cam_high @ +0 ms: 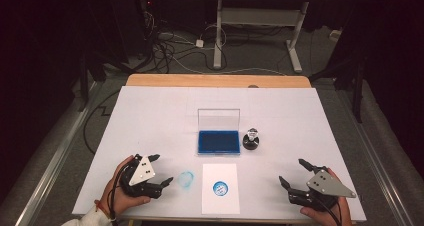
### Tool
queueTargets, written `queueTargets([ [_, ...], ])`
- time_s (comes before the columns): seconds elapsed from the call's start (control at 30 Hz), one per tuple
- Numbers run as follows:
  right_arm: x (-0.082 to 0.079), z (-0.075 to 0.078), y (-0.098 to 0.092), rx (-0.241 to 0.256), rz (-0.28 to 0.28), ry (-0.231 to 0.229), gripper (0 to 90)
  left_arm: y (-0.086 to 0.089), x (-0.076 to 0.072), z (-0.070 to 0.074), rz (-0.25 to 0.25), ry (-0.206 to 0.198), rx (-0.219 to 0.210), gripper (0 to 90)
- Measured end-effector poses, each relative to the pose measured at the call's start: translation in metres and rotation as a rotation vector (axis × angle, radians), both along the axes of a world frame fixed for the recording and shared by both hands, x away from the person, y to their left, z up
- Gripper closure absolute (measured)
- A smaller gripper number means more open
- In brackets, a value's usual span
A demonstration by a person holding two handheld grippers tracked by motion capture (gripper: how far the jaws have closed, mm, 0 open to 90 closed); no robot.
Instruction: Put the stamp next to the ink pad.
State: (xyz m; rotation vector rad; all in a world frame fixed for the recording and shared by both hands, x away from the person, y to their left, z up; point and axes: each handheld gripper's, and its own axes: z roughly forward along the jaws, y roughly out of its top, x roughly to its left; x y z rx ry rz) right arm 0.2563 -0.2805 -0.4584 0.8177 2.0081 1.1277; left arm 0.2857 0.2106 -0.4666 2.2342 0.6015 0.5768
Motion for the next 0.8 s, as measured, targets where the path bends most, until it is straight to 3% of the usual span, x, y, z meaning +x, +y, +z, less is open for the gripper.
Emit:
queueTargets([
  [0.8,0.0014,0.0008,0.0006,0.004,0.010,-0.009,20.1,0.0003,0.0009,0.0000,0.011,0.004,-0.001,17.6],
])
